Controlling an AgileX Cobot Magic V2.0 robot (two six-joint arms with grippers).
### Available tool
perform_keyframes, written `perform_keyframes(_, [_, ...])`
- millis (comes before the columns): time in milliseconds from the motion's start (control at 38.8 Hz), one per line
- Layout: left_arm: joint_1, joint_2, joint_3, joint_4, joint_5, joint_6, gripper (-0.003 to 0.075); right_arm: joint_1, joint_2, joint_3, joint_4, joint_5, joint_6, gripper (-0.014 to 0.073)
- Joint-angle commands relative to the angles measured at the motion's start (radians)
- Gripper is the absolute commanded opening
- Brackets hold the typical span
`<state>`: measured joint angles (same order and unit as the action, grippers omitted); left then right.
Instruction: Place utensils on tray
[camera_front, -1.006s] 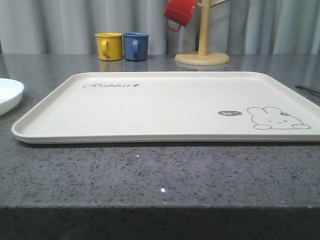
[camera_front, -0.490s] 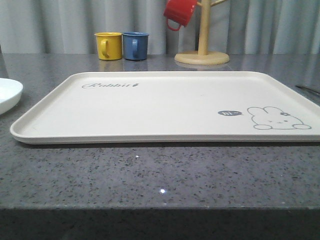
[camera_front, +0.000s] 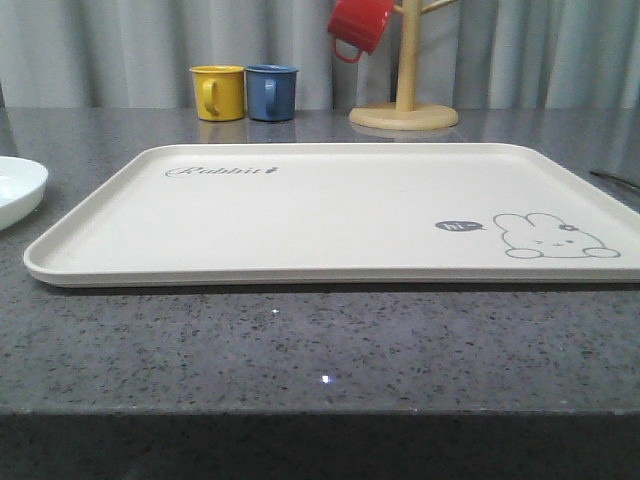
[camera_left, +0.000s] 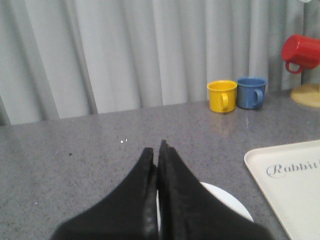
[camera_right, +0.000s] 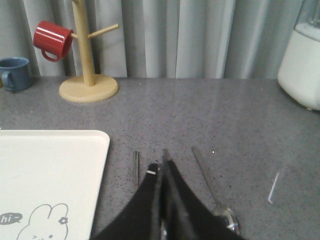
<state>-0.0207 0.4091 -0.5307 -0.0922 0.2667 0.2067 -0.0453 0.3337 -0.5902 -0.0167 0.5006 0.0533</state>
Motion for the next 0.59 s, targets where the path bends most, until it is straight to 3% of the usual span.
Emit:
perform_keyframes(0, [-0.009, 0.036, -0.043, 0.001, -0.063, -0.007, -0.0018, -0.004, 0.038, -0.041, -0.013, -0.061, -0.005, -0.0059])
perform_keyframes(103, [-0.009, 0.038, -0.043, 0.001, -0.063, -0.007, 0.0003, -0.004, 0.037, -0.041, -0.013, -0.059, -0.005, -0.0015])
perform_keyframes(155, [-0.009, 0.038, -0.043, 0.001, -0.063, -0.007, 0.0071, -0.004, 0.037, -0.041, -0.013, -0.059, -0.005, 0.0065])
perform_keyframes(258, [-0.009, 0.038, -0.043, 0.001, -0.063, -0.007, 0.0292, -0.004, 0.037, -0.041, -0.013, -0.057, -0.005, 0.0307])
perform_keyframes(335, [-0.009, 0.038, -0.043, 0.001, -0.063, -0.007, 0.0511, -0.004, 0.037, -0.041, -0.025, -0.055, -0.005, 0.0512])
perform_keyframes(413, [-0.009, 0.038, -0.043, 0.001, -0.063, -0.007, 0.0651, -0.004, 0.037, -0.041, -0.028, -0.055, -0.005, 0.0671])
perform_keyframes(464, [-0.009, 0.038, -0.043, 0.001, -0.065, -0.007, 0.0695, -0.004, 0.037, -0.041, -0.030, -0.054, -0.005, 0.0651])
perform_keyframes(567, [-0.009, 0.038, -0.043, -0.007, -0.067, -0.007, 0.0695, -0.004, 0.037, -0.040, -0.030, -0.055, -0.005, 0.0640])
